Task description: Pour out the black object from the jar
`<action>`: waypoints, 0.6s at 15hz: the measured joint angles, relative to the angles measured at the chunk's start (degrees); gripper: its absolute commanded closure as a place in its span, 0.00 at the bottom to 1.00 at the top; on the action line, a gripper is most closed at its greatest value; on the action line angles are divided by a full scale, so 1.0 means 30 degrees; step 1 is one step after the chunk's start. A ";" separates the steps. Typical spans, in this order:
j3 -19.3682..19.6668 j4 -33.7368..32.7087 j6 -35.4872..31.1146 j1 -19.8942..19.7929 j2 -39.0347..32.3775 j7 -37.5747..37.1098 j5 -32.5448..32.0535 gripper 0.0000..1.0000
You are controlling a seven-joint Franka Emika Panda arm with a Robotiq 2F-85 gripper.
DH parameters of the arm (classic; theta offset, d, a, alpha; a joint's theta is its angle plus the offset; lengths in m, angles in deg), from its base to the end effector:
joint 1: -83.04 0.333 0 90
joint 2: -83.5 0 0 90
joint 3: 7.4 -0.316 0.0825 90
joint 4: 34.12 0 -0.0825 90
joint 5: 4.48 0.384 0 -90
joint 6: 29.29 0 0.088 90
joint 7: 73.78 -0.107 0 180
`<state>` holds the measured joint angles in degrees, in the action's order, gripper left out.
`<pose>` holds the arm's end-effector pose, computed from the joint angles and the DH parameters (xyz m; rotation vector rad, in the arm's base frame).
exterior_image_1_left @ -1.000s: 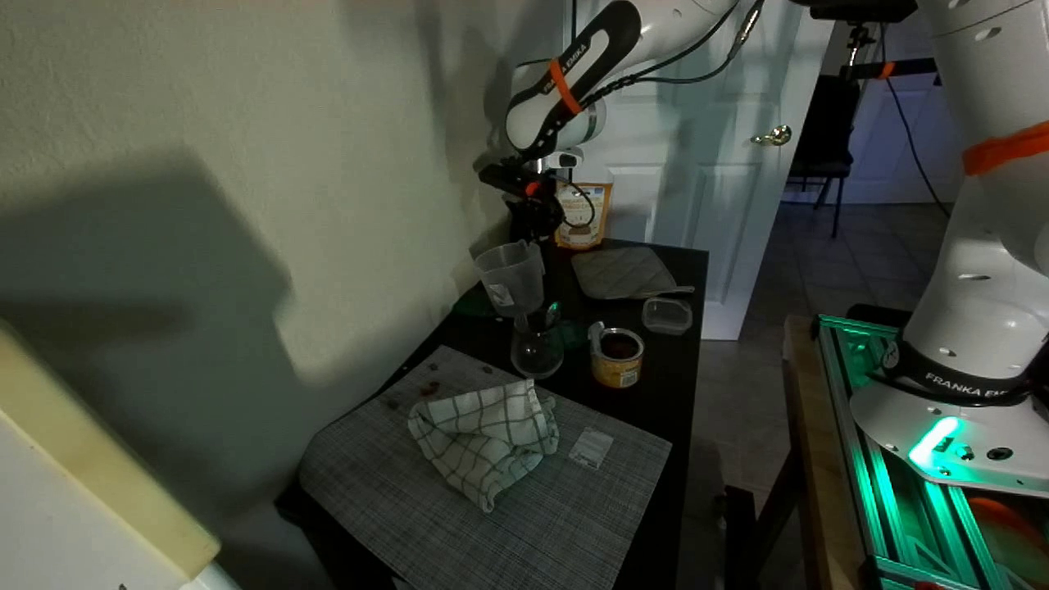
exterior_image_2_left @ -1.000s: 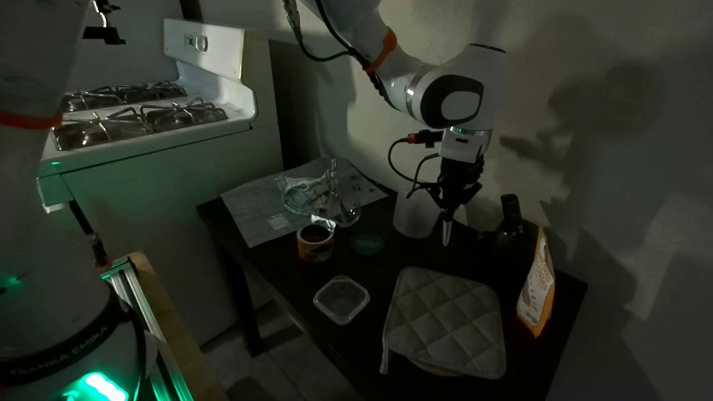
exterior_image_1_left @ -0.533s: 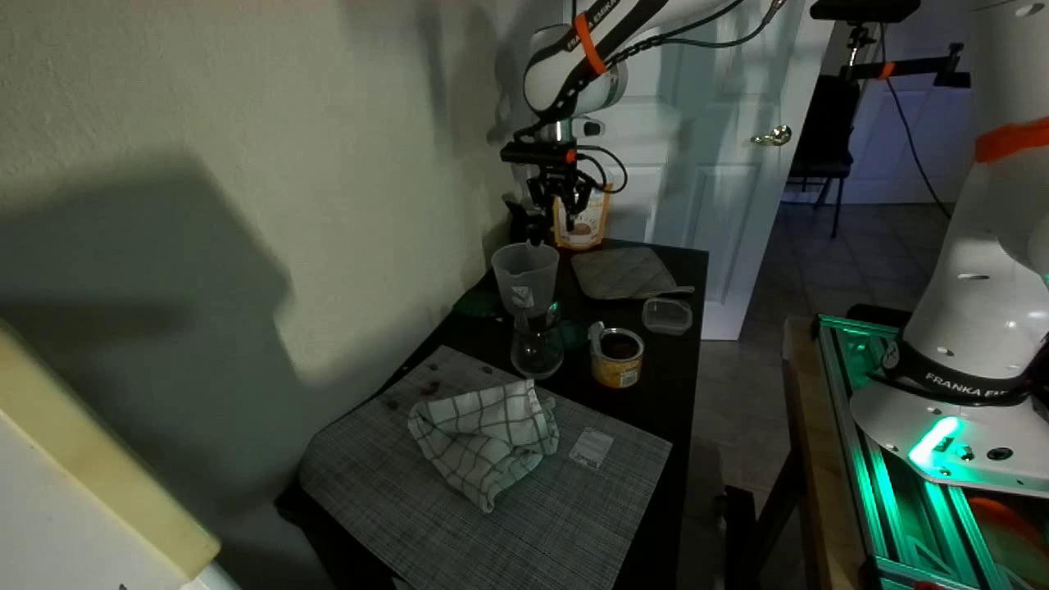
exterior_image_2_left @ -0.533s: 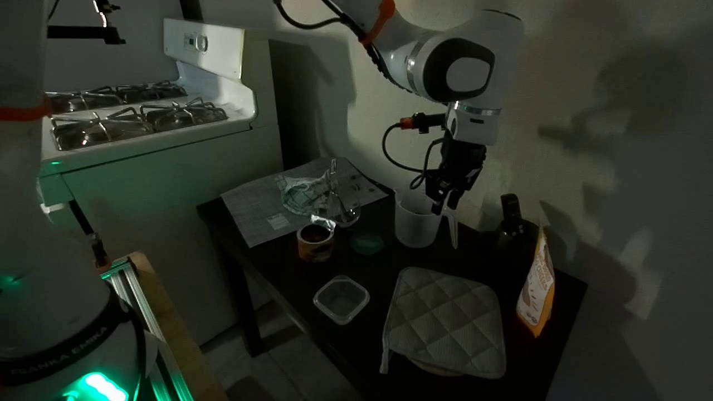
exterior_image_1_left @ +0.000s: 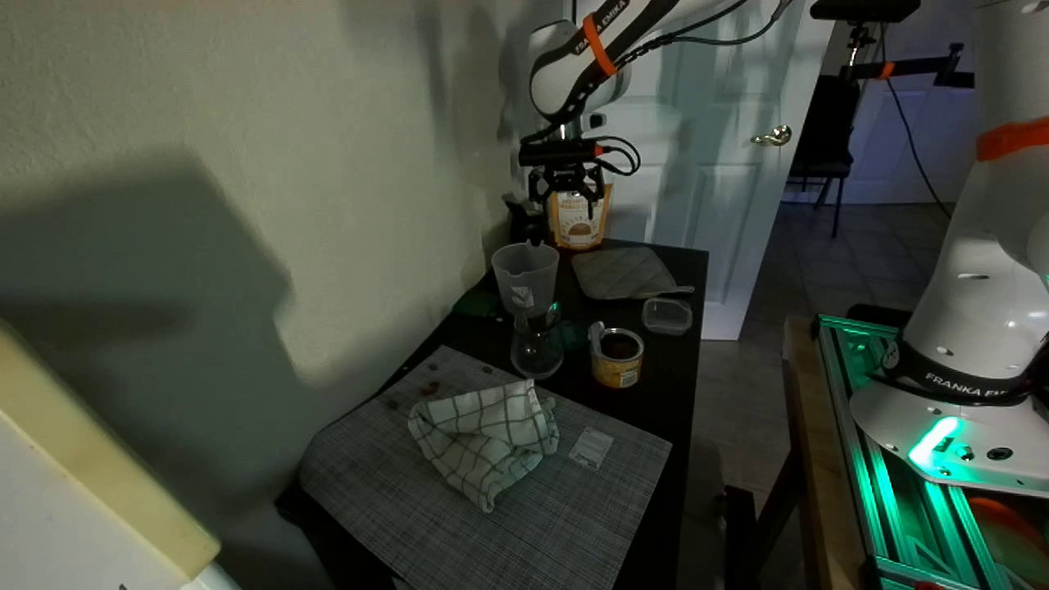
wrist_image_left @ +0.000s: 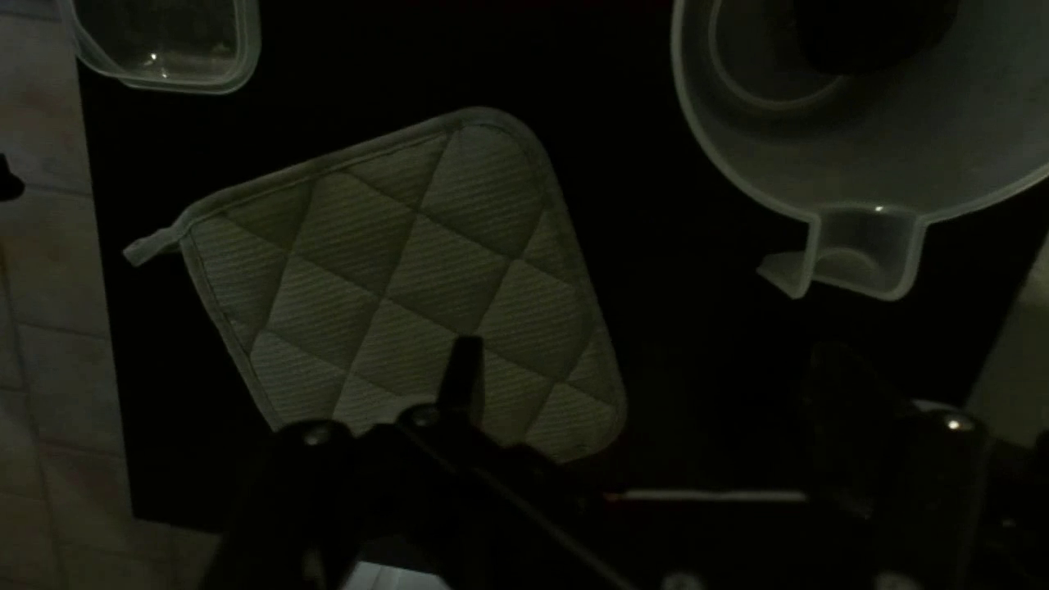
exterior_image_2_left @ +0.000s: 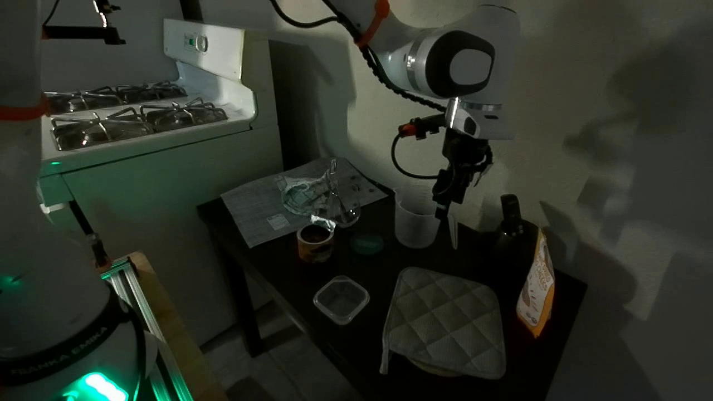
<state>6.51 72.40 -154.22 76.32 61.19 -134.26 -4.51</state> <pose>0.5908 -0.2128 0.3114 2.3211 -1.9559 -0.0335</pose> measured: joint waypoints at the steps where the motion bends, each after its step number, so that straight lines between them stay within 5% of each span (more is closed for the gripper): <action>1: -0.0034 -0.0131 -0.0074 0.0031 -0.0192 0.0146 -0.0083 0.00; 9: -0.0081 -0.2255 -0.0946 0.0558 -0.2473 -0.0859 -0.0152 0.00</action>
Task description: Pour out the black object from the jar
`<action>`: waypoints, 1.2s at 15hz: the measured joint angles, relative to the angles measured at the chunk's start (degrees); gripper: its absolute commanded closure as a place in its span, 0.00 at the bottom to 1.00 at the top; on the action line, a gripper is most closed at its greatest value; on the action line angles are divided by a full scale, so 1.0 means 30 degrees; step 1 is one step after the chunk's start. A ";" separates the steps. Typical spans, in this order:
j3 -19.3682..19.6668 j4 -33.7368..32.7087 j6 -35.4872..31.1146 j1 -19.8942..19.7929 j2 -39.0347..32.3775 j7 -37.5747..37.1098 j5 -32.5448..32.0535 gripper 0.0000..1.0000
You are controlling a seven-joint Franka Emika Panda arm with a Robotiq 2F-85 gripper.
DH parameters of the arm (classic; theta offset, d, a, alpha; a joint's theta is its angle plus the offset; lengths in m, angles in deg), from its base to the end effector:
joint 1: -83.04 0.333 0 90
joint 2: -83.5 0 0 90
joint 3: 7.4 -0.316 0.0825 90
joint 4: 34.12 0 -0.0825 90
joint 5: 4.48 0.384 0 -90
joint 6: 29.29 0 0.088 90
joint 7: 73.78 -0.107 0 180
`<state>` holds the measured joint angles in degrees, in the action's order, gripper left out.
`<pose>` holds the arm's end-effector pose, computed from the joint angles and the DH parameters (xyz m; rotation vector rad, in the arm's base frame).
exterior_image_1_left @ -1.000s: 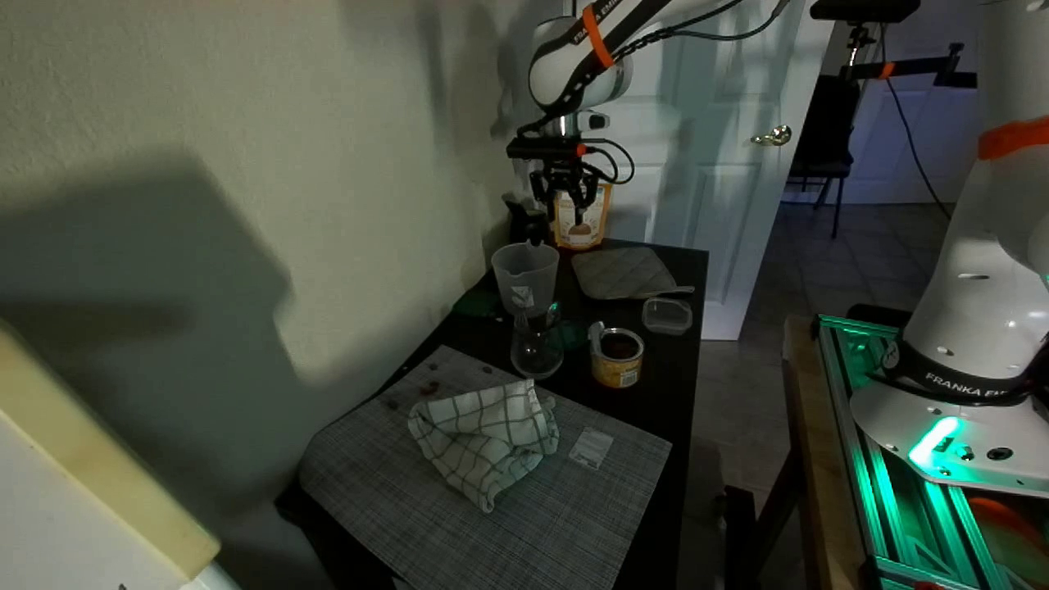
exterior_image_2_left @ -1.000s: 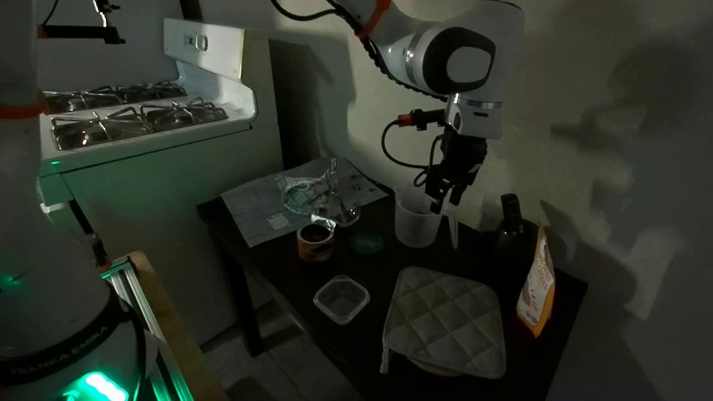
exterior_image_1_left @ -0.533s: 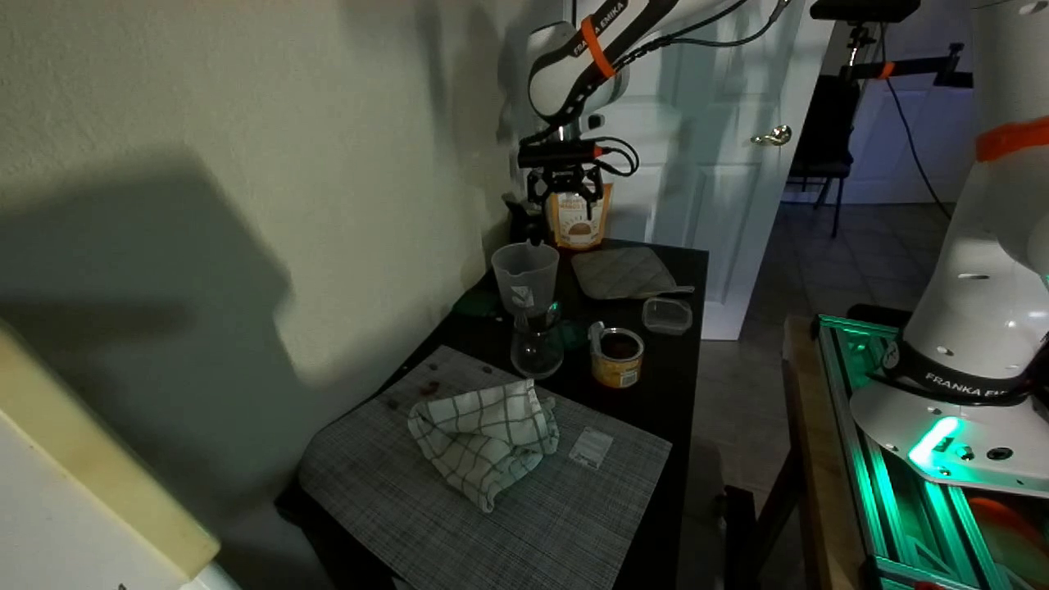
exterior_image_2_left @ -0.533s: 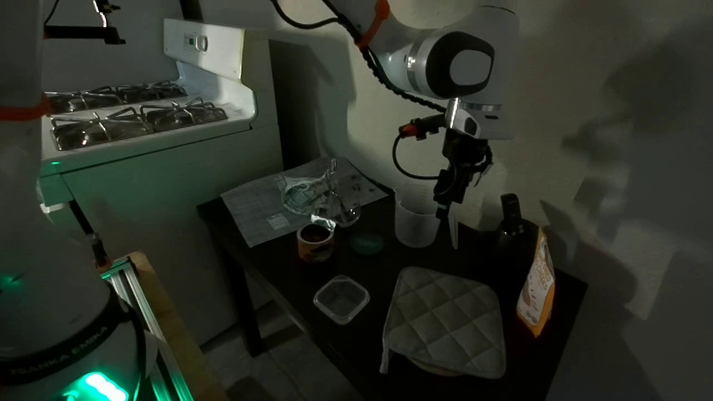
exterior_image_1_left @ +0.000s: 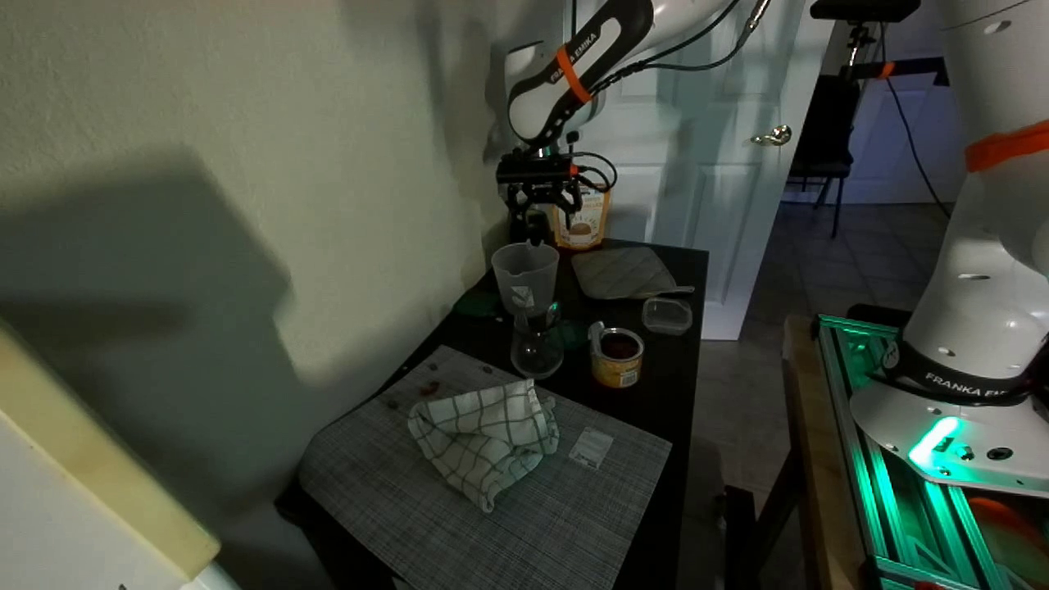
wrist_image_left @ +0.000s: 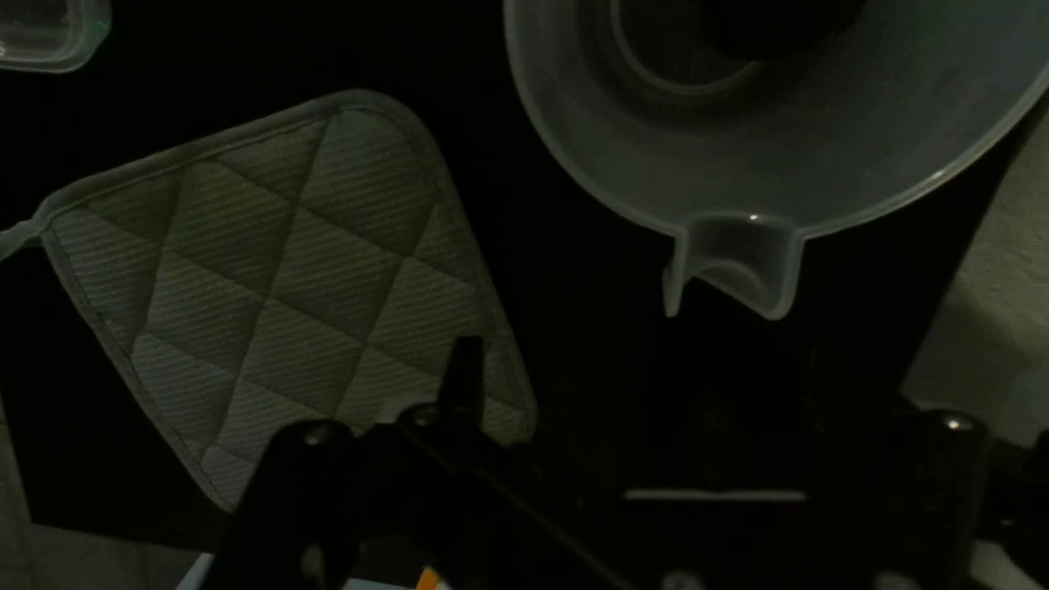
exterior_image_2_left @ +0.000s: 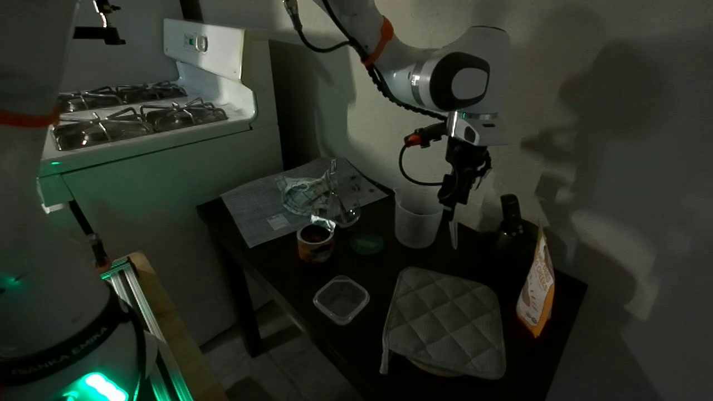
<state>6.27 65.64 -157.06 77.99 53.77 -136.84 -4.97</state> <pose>0.6320 -0.1991 0.2849 2.3169 -1.9369 0.0484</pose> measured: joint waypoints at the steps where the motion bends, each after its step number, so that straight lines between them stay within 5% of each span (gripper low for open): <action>1: -0.0020 -0.0306 0.0000 0.0050 -0.0267 -0.0093 0.0001 0.00; 8: -0.0138 -0.1586 0.0012 0.0267 -0.1683 -0.0224 0.0001 0.00; 10: -0.0166 -0.1669 0.0012 0.0295 -0.1888 -0.0220 0.0001 0.26; 18: -0.0460 -0.1676 0.0012 0.0407 -0.1914 -0.0194 0.0044 0.87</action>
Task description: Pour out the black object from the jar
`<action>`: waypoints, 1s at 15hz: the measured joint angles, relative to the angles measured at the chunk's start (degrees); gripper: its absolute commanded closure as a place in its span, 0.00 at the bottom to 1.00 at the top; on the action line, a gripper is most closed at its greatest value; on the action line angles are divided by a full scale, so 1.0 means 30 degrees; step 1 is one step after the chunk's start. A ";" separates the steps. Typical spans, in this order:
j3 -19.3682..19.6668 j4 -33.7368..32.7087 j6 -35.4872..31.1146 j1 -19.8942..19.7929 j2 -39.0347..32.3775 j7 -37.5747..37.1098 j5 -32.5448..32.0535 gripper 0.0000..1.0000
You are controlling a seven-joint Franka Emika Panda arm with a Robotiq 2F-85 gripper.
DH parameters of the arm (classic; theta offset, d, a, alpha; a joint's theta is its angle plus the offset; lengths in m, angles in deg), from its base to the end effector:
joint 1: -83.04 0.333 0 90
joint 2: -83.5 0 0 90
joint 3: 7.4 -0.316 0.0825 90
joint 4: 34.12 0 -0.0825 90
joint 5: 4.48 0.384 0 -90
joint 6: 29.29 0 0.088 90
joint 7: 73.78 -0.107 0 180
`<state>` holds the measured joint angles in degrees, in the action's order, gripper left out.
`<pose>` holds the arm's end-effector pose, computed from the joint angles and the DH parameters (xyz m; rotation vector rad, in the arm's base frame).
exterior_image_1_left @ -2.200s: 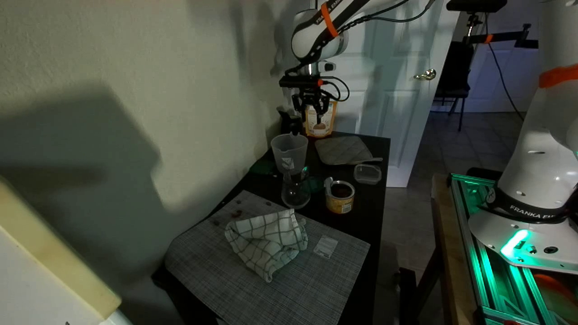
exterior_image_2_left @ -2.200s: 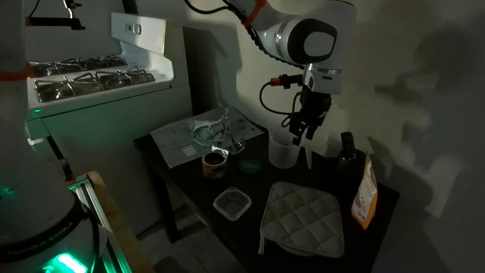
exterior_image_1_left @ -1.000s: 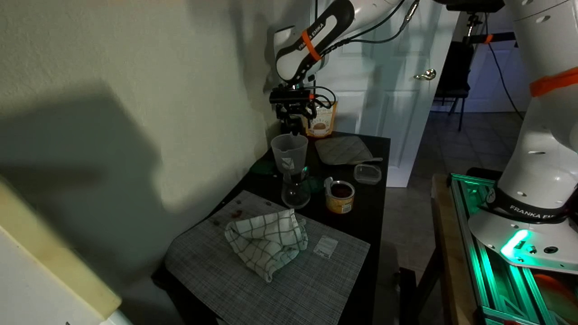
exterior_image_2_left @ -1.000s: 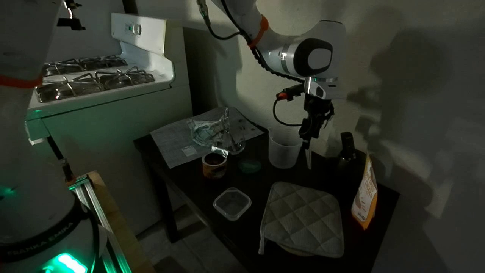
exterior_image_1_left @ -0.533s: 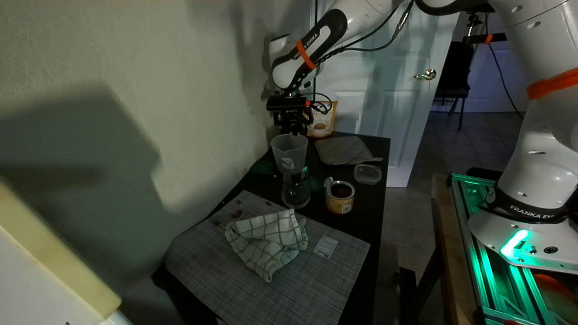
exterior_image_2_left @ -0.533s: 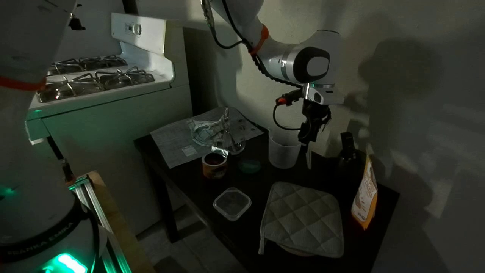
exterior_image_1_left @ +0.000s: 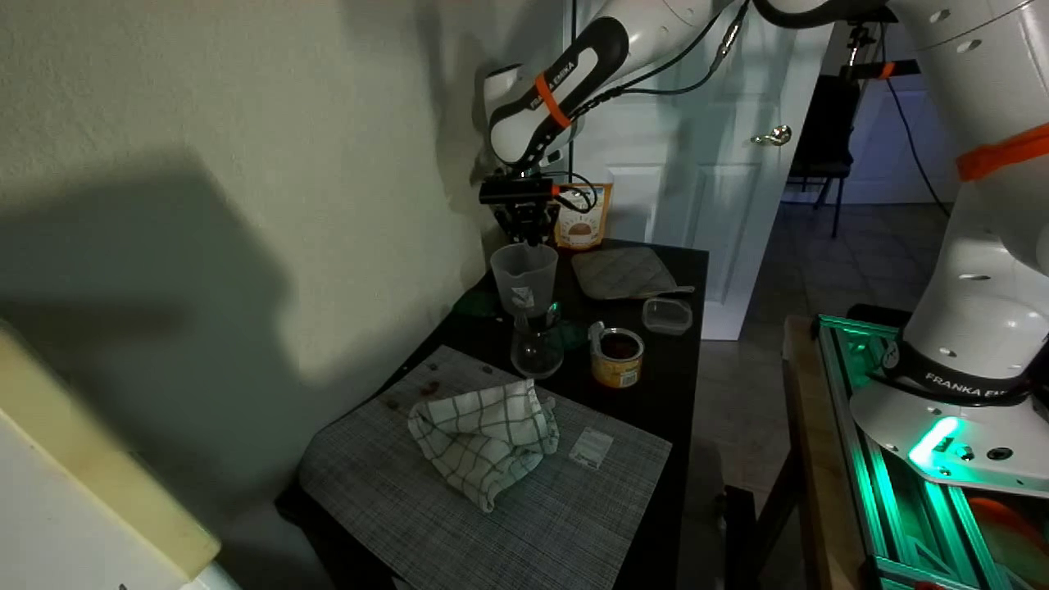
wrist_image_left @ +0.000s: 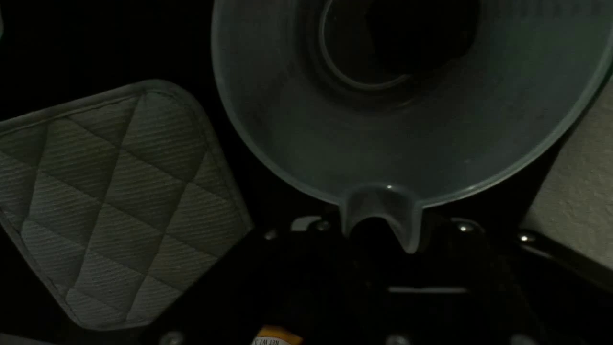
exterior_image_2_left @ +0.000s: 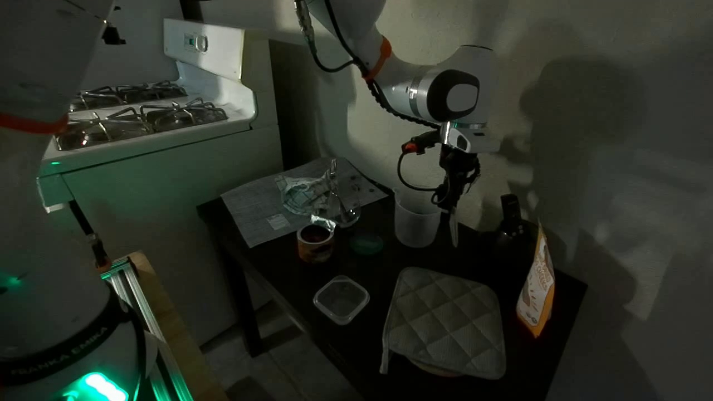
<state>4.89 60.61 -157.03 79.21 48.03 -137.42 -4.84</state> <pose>0.6590 -0.1732 0.2550 2.3496 -1.8830 0.0376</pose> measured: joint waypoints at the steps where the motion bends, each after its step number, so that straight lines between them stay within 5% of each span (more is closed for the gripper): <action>1: -0.0013 0.0001 0.0009 0.0002 0.0000 0.0000 0.0004 0.89; 9: 0.0609 0.1208 0.0146 0.0243 0.1668 0.0043 -0.0910 0.89; 15: 0.2636 0.4492 0.2095 0.2324 0.7419 -0.2904 -0.8082 0.89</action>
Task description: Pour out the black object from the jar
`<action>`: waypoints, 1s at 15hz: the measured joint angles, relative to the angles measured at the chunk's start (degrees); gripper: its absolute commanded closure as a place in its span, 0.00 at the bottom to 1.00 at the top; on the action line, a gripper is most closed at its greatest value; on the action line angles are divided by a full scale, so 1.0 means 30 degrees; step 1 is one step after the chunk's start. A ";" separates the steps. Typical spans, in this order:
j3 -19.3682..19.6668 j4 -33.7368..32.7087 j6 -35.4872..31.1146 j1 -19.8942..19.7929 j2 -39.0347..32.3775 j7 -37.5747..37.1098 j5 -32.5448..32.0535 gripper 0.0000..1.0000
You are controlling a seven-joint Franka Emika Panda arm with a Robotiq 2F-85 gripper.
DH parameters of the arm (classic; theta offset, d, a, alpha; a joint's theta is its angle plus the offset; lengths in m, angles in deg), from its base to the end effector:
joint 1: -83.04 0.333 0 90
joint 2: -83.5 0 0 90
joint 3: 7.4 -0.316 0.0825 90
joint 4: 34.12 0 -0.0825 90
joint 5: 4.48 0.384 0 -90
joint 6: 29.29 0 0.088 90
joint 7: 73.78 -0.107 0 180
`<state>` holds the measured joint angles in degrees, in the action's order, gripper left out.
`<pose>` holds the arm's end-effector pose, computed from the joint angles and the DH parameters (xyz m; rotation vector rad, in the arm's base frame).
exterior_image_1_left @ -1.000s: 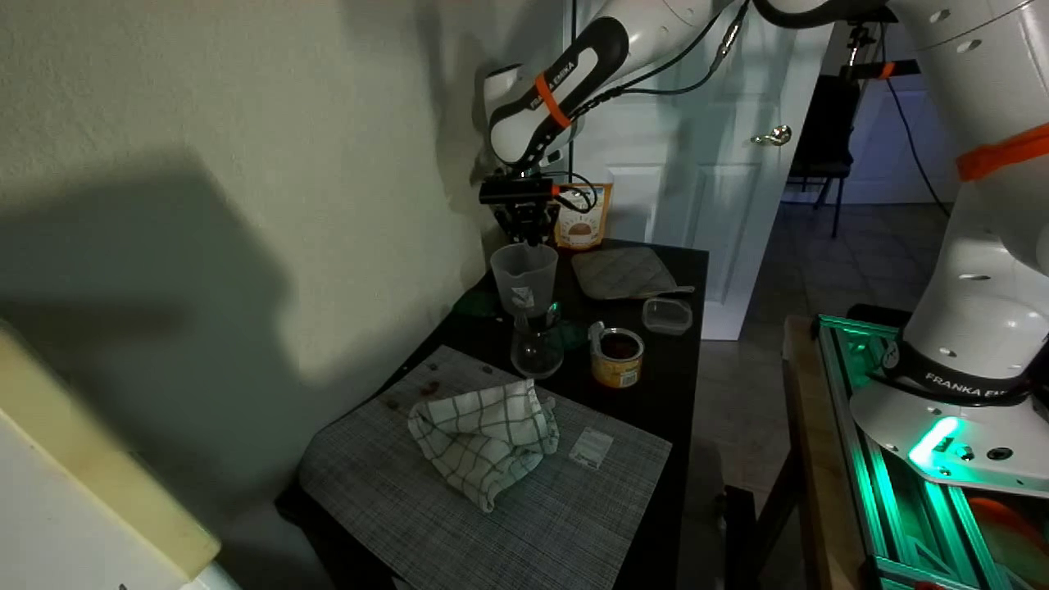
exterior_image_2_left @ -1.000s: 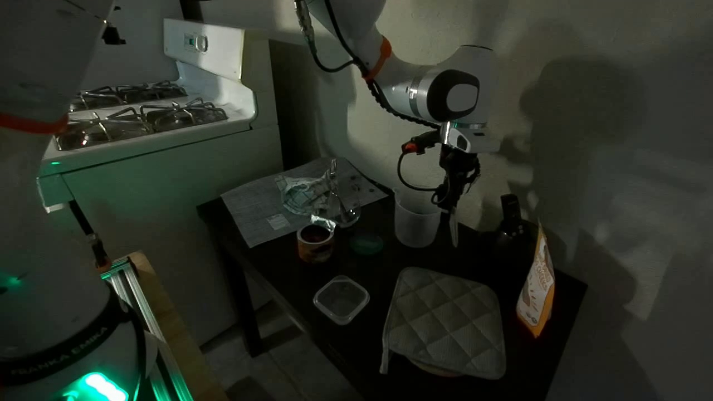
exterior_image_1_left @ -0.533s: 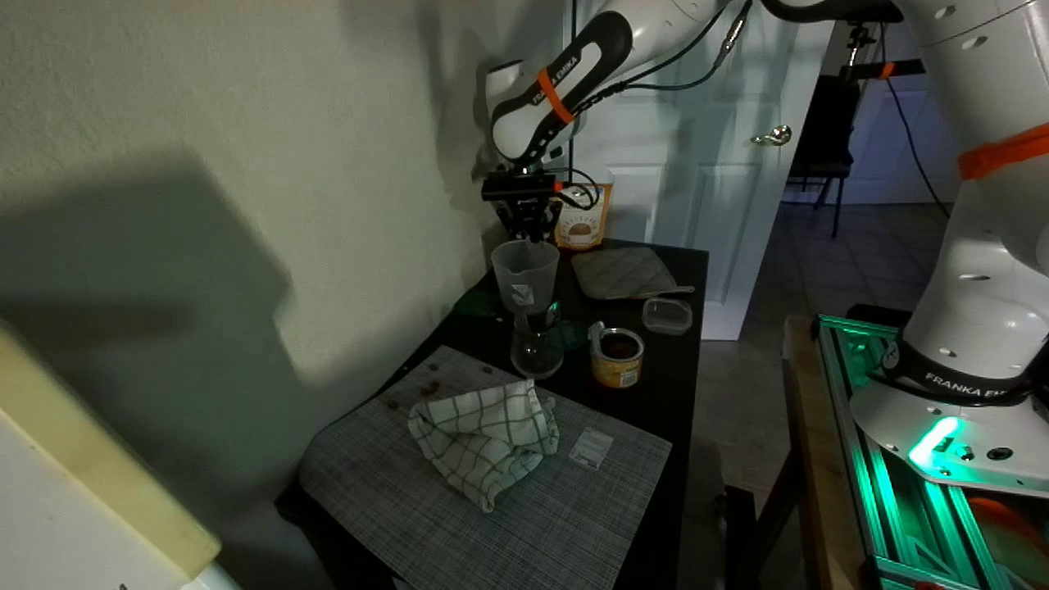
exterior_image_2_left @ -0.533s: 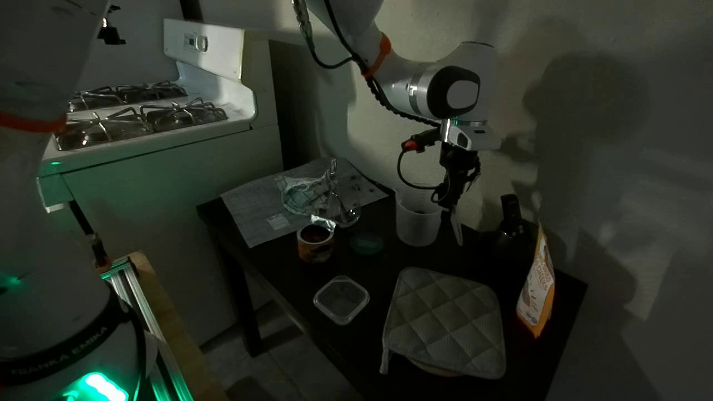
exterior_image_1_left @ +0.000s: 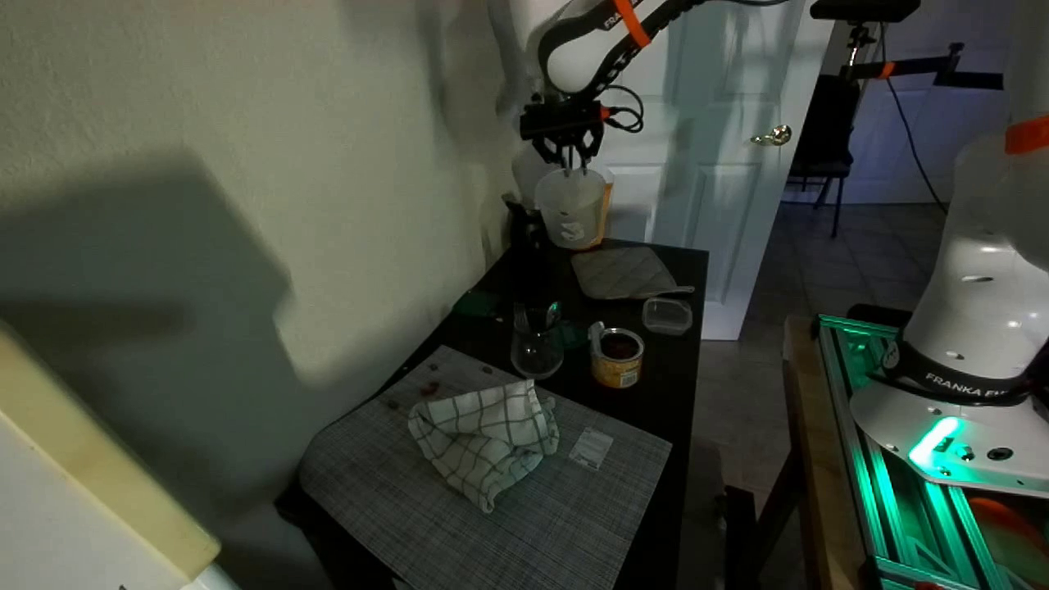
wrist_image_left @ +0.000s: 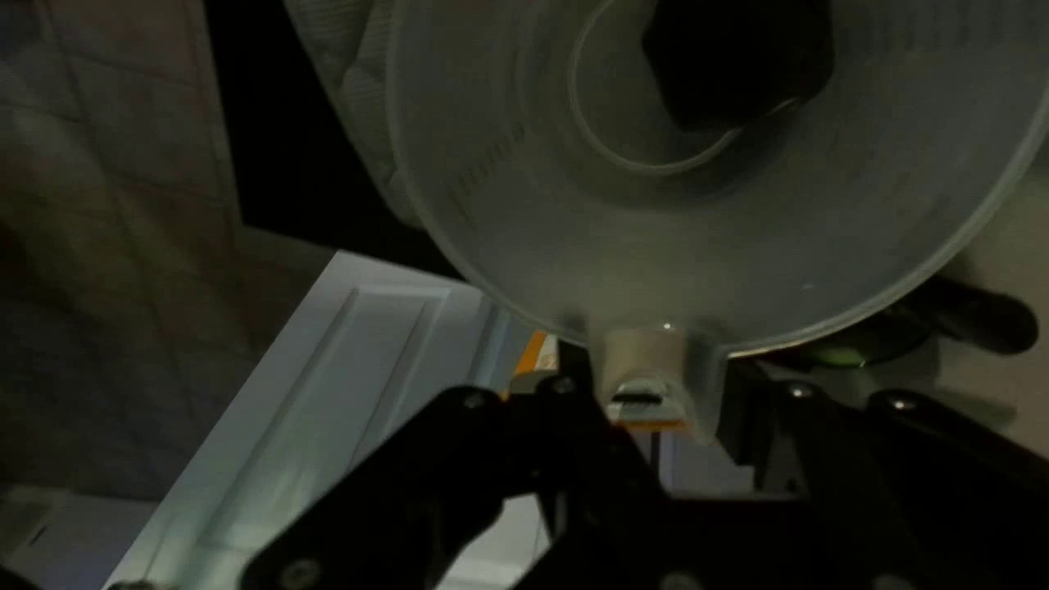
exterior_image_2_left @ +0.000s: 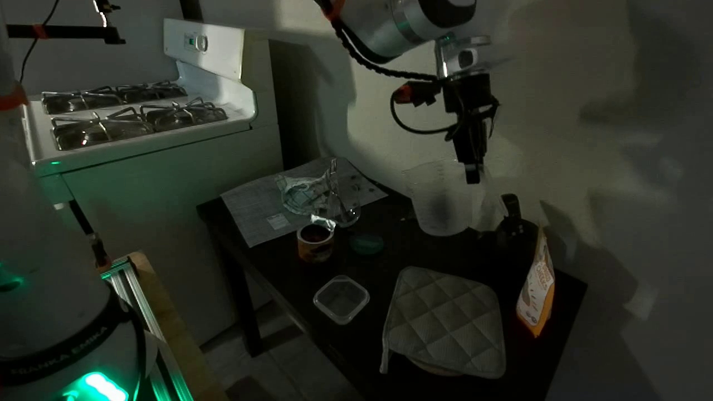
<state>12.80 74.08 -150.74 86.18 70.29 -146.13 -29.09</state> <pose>0.5833 -0.1879 0.3984 2.1558 -1.6829 0.2967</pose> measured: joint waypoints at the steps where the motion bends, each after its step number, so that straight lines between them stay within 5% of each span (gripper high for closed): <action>1: 0.0226 0.0422 0.0702 0.0643 0.0887 -0.1206 -0.1596 0.89; 5: -0.1665 0.1705 0.4060 0.1315 0.3464 -0.6255 -0.7159 0.89; 11: -0.4672 0.2749 0.7985 0.0611 0.3727 -1.2212 -1.2063 0.89; 12: -0.4816 0.2750 0.8258 0.0445 0.3407 -1.3152 -1.2645 0.64; 15: -0.5114 0.2676 0.8283 0.0097 0.3057 -1.3314 -1.2736 0.64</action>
<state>-2.54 82.11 -125.89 86.48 79.46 -186.07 -67.29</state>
